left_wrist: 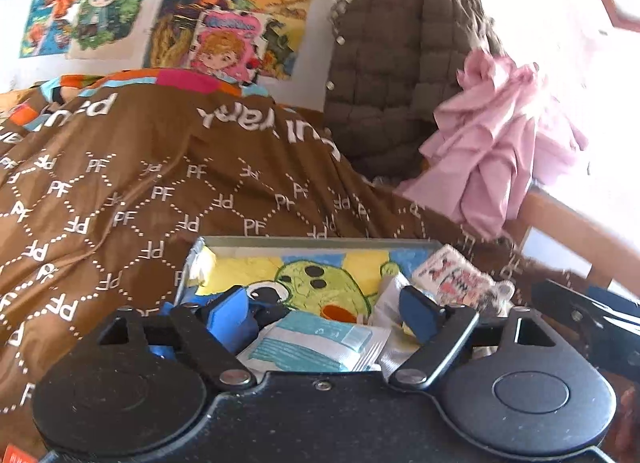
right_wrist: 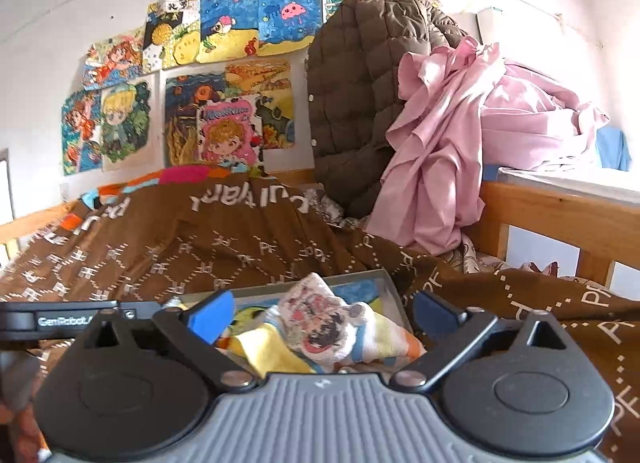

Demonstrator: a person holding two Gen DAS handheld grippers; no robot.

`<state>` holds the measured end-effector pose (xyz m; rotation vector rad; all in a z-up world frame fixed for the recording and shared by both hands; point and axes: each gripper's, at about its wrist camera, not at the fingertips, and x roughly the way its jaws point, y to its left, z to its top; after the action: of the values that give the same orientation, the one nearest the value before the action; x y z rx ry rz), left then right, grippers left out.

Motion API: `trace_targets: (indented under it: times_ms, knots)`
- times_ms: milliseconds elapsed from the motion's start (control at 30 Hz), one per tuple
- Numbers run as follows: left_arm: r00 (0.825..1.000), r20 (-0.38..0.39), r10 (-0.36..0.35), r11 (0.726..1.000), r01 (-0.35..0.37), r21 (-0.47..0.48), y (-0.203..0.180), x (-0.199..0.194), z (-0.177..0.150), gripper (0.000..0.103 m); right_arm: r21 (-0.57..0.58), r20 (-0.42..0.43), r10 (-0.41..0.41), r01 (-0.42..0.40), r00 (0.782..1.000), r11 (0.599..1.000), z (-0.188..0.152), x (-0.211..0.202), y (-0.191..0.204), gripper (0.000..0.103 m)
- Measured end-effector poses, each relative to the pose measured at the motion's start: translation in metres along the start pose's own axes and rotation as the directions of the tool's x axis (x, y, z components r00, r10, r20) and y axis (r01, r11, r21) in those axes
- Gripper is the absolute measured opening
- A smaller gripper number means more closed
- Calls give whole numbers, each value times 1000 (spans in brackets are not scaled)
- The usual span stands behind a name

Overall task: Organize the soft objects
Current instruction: 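Raise both open tools away from the tray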

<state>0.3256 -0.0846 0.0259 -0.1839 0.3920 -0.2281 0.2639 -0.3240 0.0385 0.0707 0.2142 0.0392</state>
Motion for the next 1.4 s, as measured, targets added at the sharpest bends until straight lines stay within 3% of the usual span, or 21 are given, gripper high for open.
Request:
trace_targets:
  times_ms: [100, 233, 800, 1000, 1267, 1400]
  knots:
    - [999, 35, 26, 999, -25, -29, 1, -16, 2, 98, -13, 6, -1, 1, 1000, 1000, 6, -18, 6, 103]
    - [997, 68, 35, 999, -33, -33, -1, -38, 5, 102, -20, 18, 3, -3, 1000, 1000, 10, -38, 10, 103]
    - [989, 135, 59, 995, -68, 66, -27, -110, 8, 102, -1, 87, 32, -32, 996, 999, 29, -94, 14, 103]
    - [982, 161, 103, 980, -127, 151, -33, -124, 3, 102, 16, 94, 33, -35, 995, 999, 26, -103, 9, 103]
    - [975, 167, 147, 984, -162, 79, -26, -146, -7, 102, 54, 27, 13, -15, 1000, 998, 5, -108, -1, 103]
    - [966, 188, 175, 974, -197, 107, -29, -156, -16, 102, 64, 17, 10, -11, 1000, 998, -6, -116, 2, 103]
